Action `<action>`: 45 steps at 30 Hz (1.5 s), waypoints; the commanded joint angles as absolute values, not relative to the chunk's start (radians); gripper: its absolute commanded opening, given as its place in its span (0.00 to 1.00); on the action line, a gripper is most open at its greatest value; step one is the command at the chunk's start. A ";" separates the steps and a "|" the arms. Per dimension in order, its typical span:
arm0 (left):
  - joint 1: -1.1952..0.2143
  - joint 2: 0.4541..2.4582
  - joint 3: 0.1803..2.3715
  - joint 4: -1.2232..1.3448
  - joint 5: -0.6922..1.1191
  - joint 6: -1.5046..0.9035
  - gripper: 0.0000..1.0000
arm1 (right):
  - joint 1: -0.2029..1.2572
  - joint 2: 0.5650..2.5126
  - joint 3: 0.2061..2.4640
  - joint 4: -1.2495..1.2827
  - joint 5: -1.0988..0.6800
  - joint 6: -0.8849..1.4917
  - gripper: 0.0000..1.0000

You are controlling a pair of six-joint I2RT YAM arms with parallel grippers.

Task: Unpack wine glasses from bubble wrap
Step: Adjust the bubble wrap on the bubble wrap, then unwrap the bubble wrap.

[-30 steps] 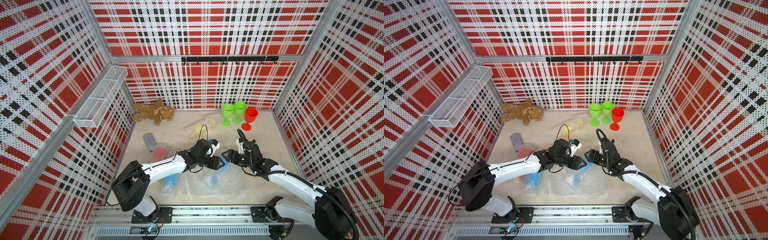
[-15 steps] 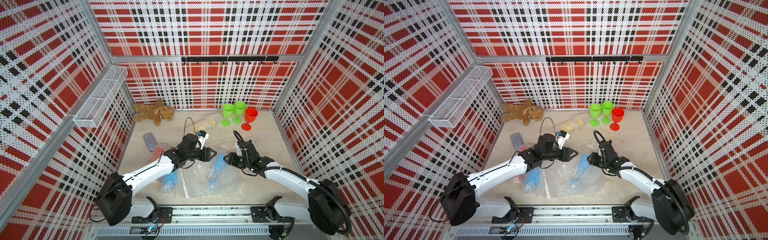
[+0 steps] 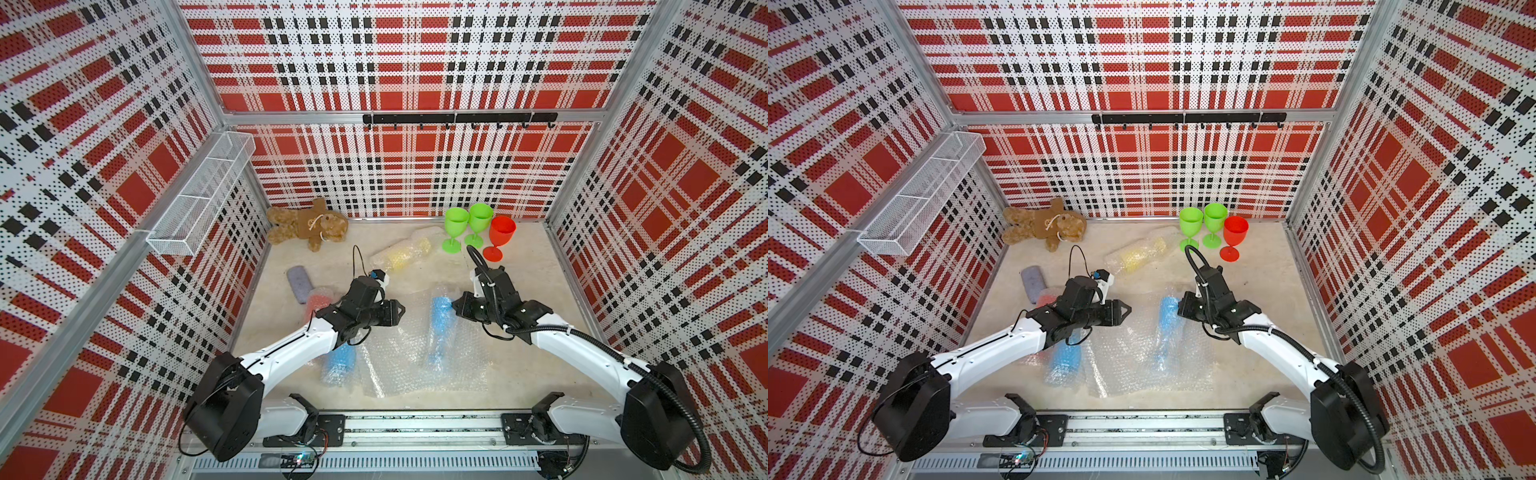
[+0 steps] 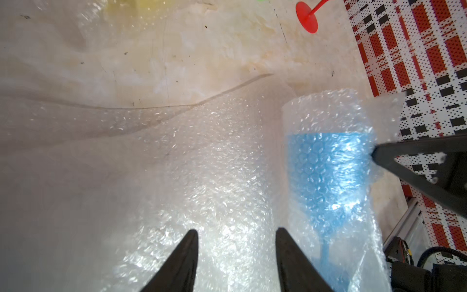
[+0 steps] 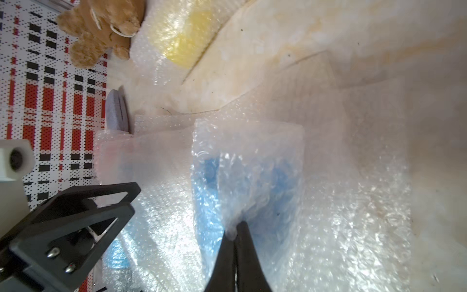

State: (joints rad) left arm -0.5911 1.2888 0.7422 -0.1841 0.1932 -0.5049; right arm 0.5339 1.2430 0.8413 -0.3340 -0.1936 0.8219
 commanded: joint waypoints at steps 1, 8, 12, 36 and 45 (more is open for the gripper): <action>-0.566 1.263 0.759 -0.219 0.152 -0.467 0.52 | 0.534 1.277 0.933 -0.395 -0.261 0.781 0.00; -0.531 1.248 0.736 -0.209 0.139 -0.460 0.52 | 0.565 1.416 1.085 -0.458 -0.419 0.756 0.00; -0.520 1.255 0.729 -0.199 0.150 -0.456 0.52 | 0.582 1.518 1.106 -0.412 -0.504 0.800 0.00; -0.466 1.246 0.723 -0.179 0.184 -0.456 0.52 | 0.795 1.603 1.307 -0.737 -0.075 0.399 0.53; -0.453 1.257 0.721 -0.176 0.195 -0.456 0.52 | 0.864 1.611 1.268 -0.798 0.037 0.347 0.52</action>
State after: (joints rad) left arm -0.4583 1.2652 0.7353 -0.1944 0.1814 -0.4664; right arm 0.8566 1.6199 1.2835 -0.7544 -0.0338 0.3874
